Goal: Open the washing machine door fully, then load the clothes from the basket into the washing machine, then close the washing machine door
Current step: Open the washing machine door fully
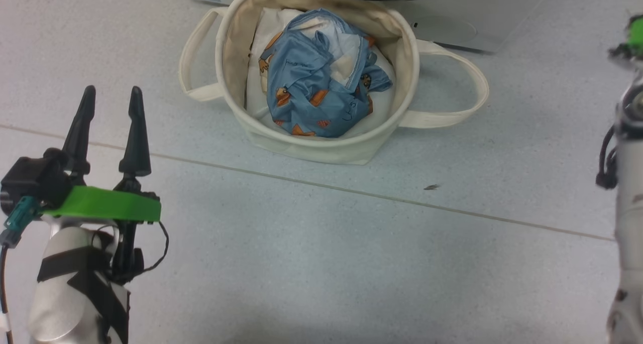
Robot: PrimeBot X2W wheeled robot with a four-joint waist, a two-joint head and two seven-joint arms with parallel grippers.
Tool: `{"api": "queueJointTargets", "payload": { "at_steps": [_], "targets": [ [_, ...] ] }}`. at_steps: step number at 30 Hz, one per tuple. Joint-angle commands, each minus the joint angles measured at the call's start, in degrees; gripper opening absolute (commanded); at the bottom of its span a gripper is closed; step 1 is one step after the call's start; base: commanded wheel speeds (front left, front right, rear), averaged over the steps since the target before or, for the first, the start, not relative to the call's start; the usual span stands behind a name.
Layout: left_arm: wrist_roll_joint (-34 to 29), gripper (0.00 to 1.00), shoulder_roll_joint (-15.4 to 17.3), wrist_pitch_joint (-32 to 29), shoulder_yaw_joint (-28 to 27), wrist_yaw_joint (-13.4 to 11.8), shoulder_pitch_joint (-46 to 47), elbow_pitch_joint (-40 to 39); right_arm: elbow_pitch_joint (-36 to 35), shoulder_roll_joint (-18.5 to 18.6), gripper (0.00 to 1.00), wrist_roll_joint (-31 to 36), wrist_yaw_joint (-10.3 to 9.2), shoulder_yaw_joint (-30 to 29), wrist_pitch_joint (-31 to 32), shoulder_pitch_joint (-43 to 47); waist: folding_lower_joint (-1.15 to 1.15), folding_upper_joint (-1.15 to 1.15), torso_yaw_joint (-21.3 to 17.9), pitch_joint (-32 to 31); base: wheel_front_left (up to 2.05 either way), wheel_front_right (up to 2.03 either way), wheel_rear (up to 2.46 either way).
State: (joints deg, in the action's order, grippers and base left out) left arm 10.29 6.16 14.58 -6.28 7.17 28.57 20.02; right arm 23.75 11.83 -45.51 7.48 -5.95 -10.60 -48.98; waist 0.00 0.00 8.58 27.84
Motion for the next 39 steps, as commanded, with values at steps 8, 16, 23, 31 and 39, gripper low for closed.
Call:
{"api": "queueJointTargets", "payload": {
  "at_steps": [8, 16, 23, 31, 39],
  "targets": [
    [0.81, 1.0, 1.46, 0.41, -2.1, 0.31, 1.02, -1.84, 1.98, 1.86, 0.0, -13.95, 0.01, 1.38, 8.21, -9.08, 0.0, 0.0, 1.33, 2.11, 0.0, 0.0, 0.0],
    [0.64, 1.0, 0.63, 0.41, -2.61, 0.31, 1.61, -1.49, 6.8, -0.22, 0.0, -26.38, 0.01, 0.31, 17.43, -16.21, 0.0, 0.0, 2.42, 3.55, 0.0, 0.0, 0.0],
    [0.58, 1.0, 0.28, 0.41, -2.85, 0.31, 1.52, -1.44, 9.51, -0.73, 0.0, -33.49, 0.01, -1.72, 24.5, -20.3, 0.0, 0.0, 2.58, 3.74, 0.0, 0.0, 0.0],
    [0.64, 1.0, 0.45, 0.41, -3.12, 0.32, 1.32, -1.14, 12.87, 0.42, 0.0, -32.97, 0.01, 0.28, 30.21, -23.16, 0.0, 0.0, 2.08, 3.43, 0.0, 0.0, 0.0],
    [0.55, 1.0, 0.48, 0.41, -3.09, 0.32, 1.14, -0.76, 16.4, 0.98, 0.0, -31.81, 0.01, 1.9, 35.28, -25.96, 0.0, 0.0, 1.81, 3.03, 0.0, 0.0, 0.0]
  ]
}}
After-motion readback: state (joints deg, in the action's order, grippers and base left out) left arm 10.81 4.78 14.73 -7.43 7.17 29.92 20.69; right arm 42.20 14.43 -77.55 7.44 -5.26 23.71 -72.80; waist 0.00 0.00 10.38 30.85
